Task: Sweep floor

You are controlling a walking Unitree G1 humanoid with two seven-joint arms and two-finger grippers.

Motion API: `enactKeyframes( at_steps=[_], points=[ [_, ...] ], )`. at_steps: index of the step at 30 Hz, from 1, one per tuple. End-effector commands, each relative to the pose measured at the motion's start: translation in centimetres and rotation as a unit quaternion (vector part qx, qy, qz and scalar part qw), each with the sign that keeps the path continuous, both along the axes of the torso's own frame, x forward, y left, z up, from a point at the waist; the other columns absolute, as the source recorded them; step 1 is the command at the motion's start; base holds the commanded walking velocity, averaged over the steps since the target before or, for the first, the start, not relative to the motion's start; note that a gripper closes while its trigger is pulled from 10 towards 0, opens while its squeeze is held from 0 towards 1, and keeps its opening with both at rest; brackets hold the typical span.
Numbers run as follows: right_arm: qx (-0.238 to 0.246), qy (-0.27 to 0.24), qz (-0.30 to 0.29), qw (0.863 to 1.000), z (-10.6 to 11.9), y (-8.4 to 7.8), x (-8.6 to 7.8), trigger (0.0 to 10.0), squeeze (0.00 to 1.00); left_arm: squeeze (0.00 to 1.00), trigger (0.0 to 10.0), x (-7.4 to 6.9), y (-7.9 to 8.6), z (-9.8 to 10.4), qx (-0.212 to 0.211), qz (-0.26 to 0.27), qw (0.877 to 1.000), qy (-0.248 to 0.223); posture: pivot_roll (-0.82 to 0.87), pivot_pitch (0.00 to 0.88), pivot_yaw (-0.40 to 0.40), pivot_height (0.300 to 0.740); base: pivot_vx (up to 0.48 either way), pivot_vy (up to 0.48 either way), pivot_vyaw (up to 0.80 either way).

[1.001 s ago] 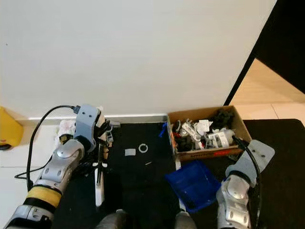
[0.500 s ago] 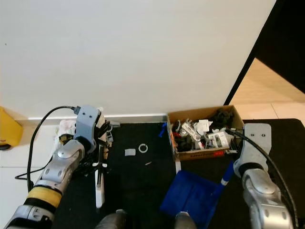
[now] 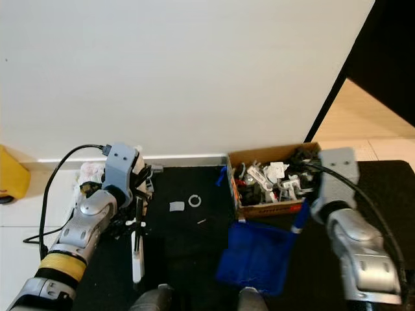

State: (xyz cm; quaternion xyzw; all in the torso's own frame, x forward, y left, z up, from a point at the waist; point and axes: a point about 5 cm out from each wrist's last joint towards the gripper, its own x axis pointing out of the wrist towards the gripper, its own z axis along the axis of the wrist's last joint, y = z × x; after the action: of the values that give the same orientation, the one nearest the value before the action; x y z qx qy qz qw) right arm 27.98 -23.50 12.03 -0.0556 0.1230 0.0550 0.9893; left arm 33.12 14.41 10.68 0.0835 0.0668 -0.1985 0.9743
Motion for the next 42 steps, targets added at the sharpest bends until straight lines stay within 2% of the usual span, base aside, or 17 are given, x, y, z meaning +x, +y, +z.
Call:
enactKeyframes(
  at_steps=[1, 3, 7, 9, 12, 15, 21, 25, 31, 37, 42],
  points=[
    [0.013, 0.011, 0.036, 0.999, -1.0, 1.4, 0.3, 10.0, 0.00, 0.00, 10.0, 0.0, 0.4, 0.1, 0.010, 0.007, 1.000, -0.008, 0.07, 0.166, 0.094, 0.740, 0.000, 0.000, 0.00],
    [0.006, -0.006, 0.054, 0.998, -1.1, 2.3, 1.5, 10.0, 0.00, 0.00, 10.0, 0.0, 0.5, 0.1, 0.010, 0.010, 1.000, -0.008, 0.08, 0.166, 0.093, 0.740, 0.000, 0.000, 0.00],
    [0.005, -0.033, 0.067, 0.997, -0.6, 3.0, 2.4, 10.0, 0.00, 0.00, 10.0, -0.1, 0.5, 0.0, 0.010, 0.010, 1.000, -0.008, 0.08, 0.165, 0.093, 0.740, 0.000, 0.000, 0.00],
    [-0.004, -0.052, 0.091, 0.994, -0.5, 4.2, 3.4, 10.0, 0.00, 0.00, 10.0, -0.1, 0.4, -0.1, 0.009, 0.010, 1.000, -0.008, 0.08, 0.165, 0.091, 0.740, 0.000, 0.000, 0.00],
    [-0.005, -0.050, 0.112, 0.992, -1.2, 5.7, 4.2, 10.0, 0.00, 0.00, 10.0, -0.2, 0.3, -0.1, 0.008, 0.010, 1.000, -0.008, 0.10, 0.165, 0.084, 0.740, 0.000, 0.000, 0.00],
    [-0.029, -0.044, 0.119, 0.991, -2.2, 6.6, 4.7, 10.0, 0.00, 0.00, 10.0, -0.2, 0.3, 0.0, 0.008, 0.014, 1.000, -0.009, 0.11, 0.167, 0.078, 0.740, 0.000, 0.000, 0.00],
    [-0.065, -0.037, 0.089, 0.993, -3.1, 6.2, 4.9, 10.0, 0.00, 0.00, 10.0, -0.5, 0.9, -0.1, 0.010, 0.023, 1.000, -0.009, 0.11, 0.171, 0.075, 0.740, 0.000, 0.000, 0.00],
    [-0.089, -0.014, 0.032, 0.995, -4.0, 4.7, 5.0, 10.0, 0.00, 0.00, 10.0, -0.8, 1.4, -0.5, 0.008, 0.032, 0.999, -0.003, 0.10, 0.173, 0.074, 0.740, 0.000, 0.000, 0.00],
    [-0.105, -0.002, 0.023, 0.994, -4.9, 4.2, 4.9, 10.0, 0.00, 0.00, 10.0, -0.9, 1.2, -0.8, 0.009, 0.032, 0.999, 0.000, 0.10, 0.169, 0.068, 0.740, 0.000, 0.000, 0.00],
    [-0.133, -0.015, -0.004, 0.991, -5.1, 3.8, 5.1, 10.0, 0.00, 0.00, 10.0, -0.9, 1.1, -0.8, 0.008, 0.034, 0.999, 0.000, 0.10, 0.158, 0.066, 0.740, 0.000, 0.000, 0.00],
    [-0.125, -0.016, -0.018, 0.992, -5.3, 3.8, 5.2, 10.0, 0.00, 0.00, 10.0, -1.0, 1.3, -0.9, 0.009, 0.038, 0.999, -0.001, 0.11, 0.149, 0.062, 0.740, 0.000, 0.000, 0.00]
  ],
)
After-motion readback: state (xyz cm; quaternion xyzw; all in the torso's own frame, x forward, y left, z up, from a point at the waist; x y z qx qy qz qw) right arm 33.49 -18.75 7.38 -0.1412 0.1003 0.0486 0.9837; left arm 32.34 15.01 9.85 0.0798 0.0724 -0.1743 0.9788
